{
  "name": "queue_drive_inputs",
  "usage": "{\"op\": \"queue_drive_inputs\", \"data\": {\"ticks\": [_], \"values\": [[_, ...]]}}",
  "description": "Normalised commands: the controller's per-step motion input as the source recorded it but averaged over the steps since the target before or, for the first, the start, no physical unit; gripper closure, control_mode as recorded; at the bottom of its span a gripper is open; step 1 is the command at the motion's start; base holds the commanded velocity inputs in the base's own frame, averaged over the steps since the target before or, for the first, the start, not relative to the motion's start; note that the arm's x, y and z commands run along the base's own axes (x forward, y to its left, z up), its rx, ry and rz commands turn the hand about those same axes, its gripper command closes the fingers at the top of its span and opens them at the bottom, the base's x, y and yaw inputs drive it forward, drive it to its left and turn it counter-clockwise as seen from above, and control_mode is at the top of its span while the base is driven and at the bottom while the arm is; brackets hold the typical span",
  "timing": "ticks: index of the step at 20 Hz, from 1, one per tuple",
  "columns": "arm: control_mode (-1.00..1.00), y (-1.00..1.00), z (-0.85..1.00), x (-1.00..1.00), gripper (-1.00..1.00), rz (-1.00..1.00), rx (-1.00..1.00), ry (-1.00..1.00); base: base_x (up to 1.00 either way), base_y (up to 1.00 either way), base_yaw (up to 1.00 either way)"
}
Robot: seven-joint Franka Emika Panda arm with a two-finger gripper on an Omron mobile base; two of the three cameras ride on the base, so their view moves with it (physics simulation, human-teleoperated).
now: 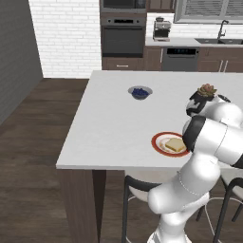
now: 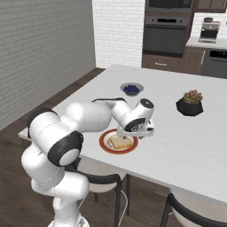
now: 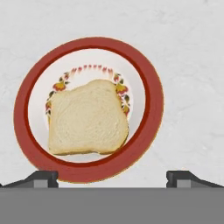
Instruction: Start the toaster. Once the lever pops up, take the bread to the plate on the dining counter.
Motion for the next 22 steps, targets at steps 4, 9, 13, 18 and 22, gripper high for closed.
{"op": "queue_drive_inputs", "data": {"ticks": [4,9,13,18,22], "values": [[-1.0,0.29,0.63,-0.73,-1.0,-0.09,-0.05,-0.04,0.0,0.0,0.0],[-1.0,0.53,0.31,-0.99,-1.0,-0.29,-0.02,-0.06,0.0,0.0,0.0],[-1.0,0.96,0.07,-0.93,-1.0,-0.31,-0.08,-0.03,0.0,0.0,0.0],[-1.0,0.72,0.1,-0.92,-1.0,-0.23,-0.03,-0.02,0.0,0.0,0.0],[-1.0,0.74,0.21,-1.0,-1.0,-0.12,-0.15,-0.3,0.0,0.0,0.0]]}}
